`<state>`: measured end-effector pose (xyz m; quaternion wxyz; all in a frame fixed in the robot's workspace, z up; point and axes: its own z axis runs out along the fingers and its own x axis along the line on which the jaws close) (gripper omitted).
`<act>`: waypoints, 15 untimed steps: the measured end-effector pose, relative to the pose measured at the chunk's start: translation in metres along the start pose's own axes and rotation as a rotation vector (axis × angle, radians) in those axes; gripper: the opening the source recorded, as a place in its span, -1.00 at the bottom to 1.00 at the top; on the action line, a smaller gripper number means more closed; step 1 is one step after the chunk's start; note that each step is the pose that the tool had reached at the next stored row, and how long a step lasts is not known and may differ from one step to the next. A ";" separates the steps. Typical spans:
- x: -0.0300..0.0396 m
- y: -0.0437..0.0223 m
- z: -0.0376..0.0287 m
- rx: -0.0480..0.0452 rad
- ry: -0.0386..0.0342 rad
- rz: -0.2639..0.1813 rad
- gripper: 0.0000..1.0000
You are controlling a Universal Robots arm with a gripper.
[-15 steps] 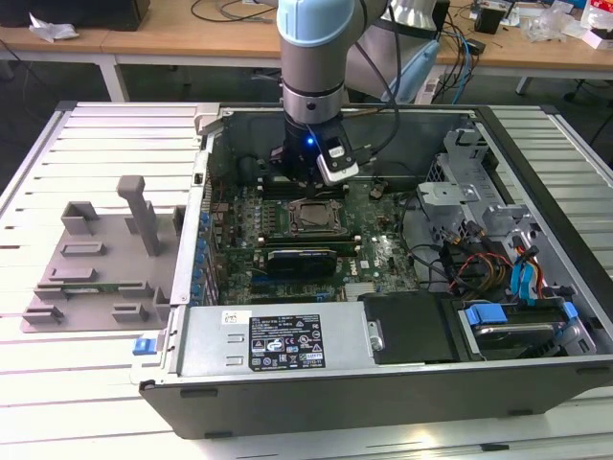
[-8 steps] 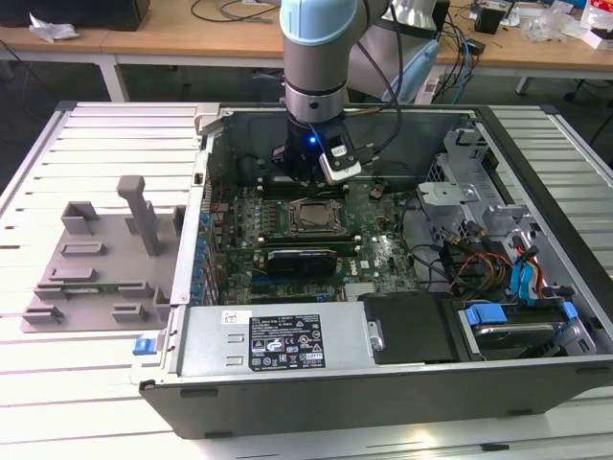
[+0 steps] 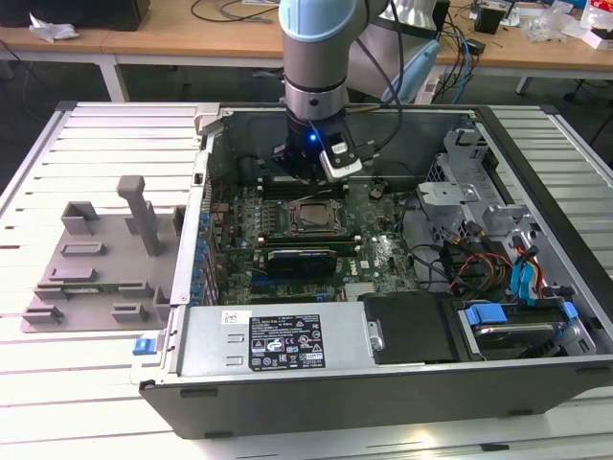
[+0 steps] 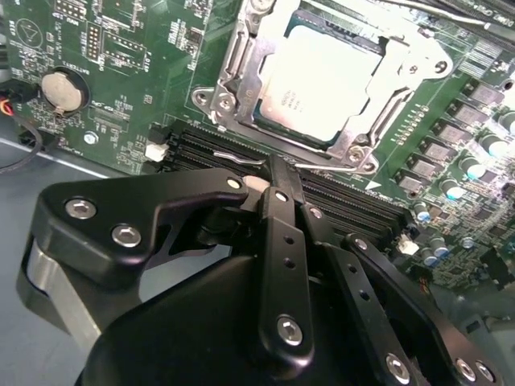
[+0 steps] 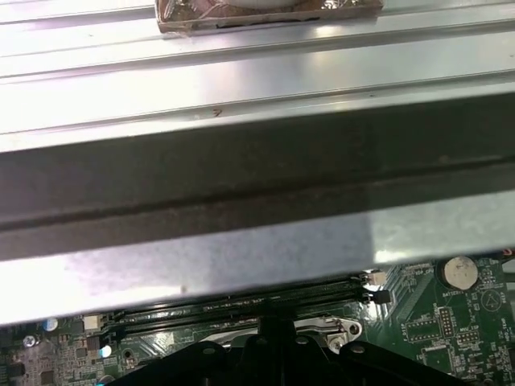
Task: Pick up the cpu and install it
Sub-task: 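Install the first cpu locking lever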
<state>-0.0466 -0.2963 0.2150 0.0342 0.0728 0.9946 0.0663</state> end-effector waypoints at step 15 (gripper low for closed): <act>0.0065 0.0025 0.0101 0.0093 -0.0601 0.030 -0.79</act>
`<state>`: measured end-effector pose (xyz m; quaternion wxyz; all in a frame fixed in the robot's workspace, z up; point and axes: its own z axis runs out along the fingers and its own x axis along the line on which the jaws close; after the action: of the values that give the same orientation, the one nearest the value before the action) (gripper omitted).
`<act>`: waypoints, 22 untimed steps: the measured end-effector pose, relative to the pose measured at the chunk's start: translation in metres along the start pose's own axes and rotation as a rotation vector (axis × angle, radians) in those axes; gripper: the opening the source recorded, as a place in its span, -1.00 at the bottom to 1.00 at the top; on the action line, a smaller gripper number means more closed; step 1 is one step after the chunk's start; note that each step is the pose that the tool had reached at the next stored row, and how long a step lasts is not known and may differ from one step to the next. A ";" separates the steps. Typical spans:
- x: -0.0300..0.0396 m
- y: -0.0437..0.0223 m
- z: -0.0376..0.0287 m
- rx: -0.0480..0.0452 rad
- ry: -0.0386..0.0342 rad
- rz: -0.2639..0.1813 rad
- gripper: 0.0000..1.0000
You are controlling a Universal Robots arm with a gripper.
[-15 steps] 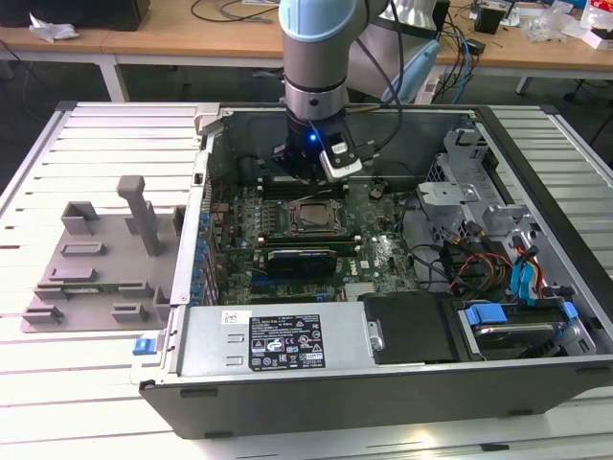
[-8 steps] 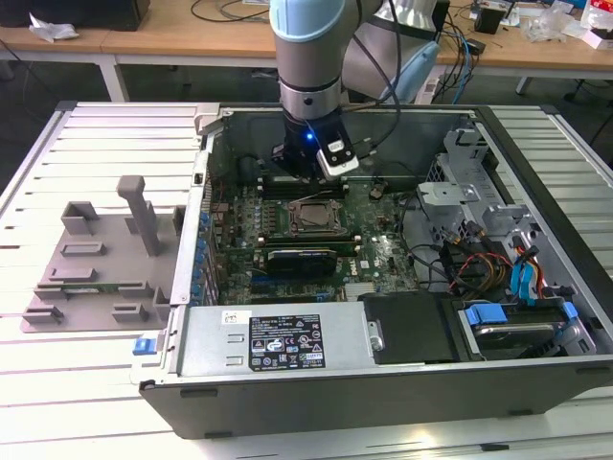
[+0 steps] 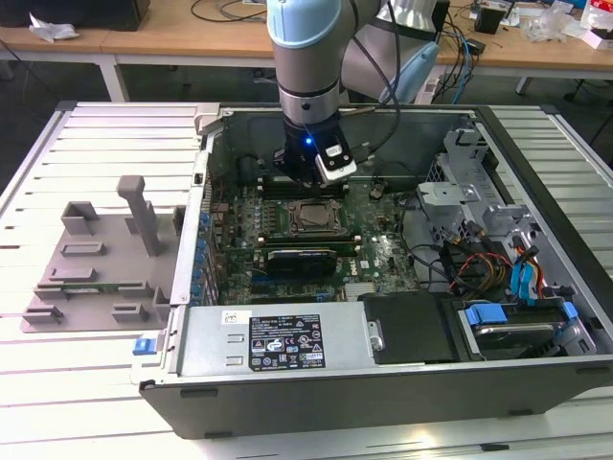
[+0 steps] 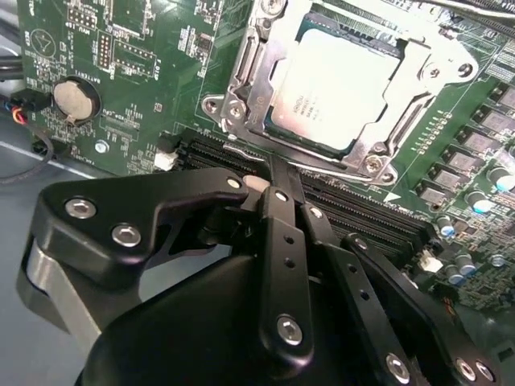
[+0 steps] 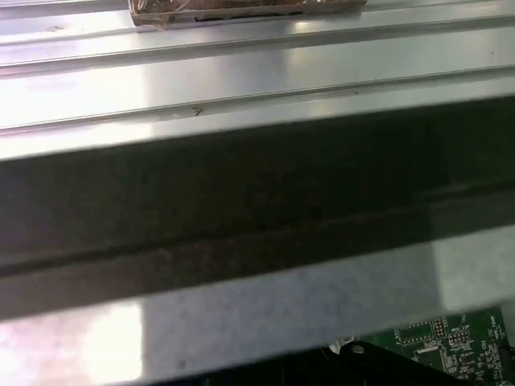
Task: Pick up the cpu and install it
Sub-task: 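Install the first cpu locking lever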
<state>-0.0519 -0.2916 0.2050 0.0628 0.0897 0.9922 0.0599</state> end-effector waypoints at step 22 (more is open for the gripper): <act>-0.0046 -0.0058 -0.0248 0.0152 -0.0134 0.032 -0.79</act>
<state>-0.0518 -0.3008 0.2291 0.0677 0.1066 0.9906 0.0528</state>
